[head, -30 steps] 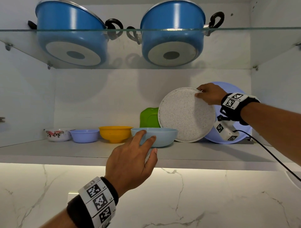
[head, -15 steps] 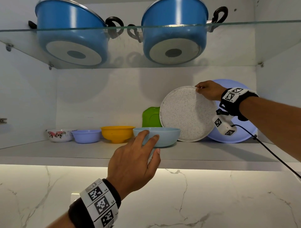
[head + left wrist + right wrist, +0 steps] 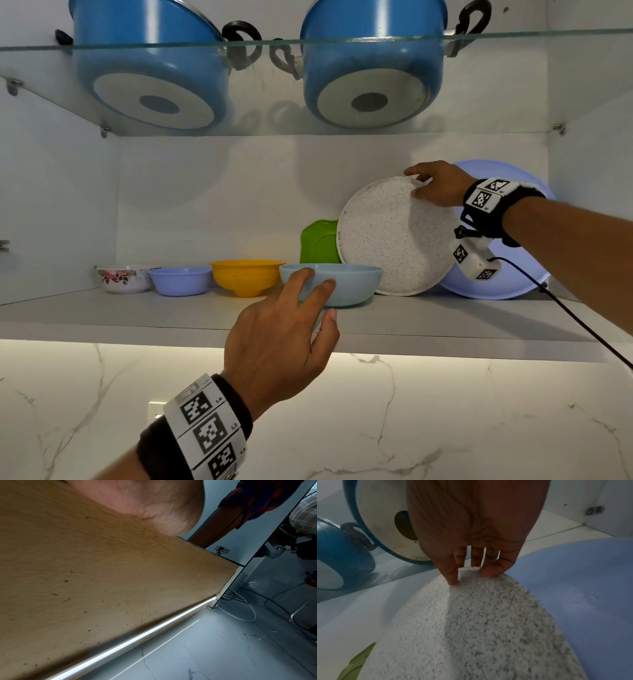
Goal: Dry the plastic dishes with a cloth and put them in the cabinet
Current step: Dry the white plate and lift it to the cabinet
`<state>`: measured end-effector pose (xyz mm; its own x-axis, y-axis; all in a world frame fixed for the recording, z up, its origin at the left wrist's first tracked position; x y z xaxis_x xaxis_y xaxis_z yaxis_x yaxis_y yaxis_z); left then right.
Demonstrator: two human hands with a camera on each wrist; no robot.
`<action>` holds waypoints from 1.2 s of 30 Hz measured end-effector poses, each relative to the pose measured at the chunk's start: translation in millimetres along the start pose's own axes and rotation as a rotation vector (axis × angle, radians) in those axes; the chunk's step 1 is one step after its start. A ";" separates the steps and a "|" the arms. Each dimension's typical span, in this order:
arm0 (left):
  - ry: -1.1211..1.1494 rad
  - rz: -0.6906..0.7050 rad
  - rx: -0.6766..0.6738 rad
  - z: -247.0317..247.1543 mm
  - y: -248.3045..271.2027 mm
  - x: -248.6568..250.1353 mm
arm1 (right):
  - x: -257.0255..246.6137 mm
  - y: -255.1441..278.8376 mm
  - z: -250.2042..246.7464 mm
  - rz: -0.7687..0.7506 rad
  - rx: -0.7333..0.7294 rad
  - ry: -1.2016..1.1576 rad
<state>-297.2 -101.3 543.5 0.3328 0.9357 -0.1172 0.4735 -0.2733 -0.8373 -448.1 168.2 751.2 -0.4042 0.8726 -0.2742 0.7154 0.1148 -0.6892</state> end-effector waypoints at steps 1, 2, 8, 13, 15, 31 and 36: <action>0.002 -0.002 -0.002 -0.1 -0.1 0.1 | 1.8 0.5 -0.5 0.011 -0.004 -0.002; 0.005 -0.005 -0.003 -0.2 -0.2 0.2 | 2.8 1.3 -1.2 0.017 -0.002 -0.004; 0.011 -0.002 -0.017 -0.9 -0.3 1.4 | 3.5 8.7 -9.1 0.033 0.015 -0.020; 0.027 -0.003 -0.030 -0.6 0.5 1.0 | 8.5 8.5 -11.3 0.117 -0.027 -0.053; 0.028 -0.005 -0.032 -1.0 0.8 1.3 | 12.7 9.9 -10.1 0.163 -0.049 -0.097; 0.027 -0.034 -0.077 7.9 -1.7 -3.5 | -23.6 -11.5 5.2 -0.061 -0.118 -0.057; 0.037 0.011 -0.028 4.8 -1.6 -0.8 | -42.3 -27.5 19.0 -0.126 -0.143 -0.032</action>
<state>-302.2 -100.6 542.4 0.3677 0.9239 -0.1056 0.4924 -0.2898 -0.8207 -461.5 119.1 769.0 -0.5120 0.8318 -0.2143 0.7307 0.2906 -0.6178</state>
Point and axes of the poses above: each hand's wrist, its own y-axis away from the middle knuckle, its own z-axis out of the palm, x = y × z, the point moved 6 cm from there along -y, towards the middle knuckle, and after that the axes turned 6 degrees about -y, right-handed, at the moved point
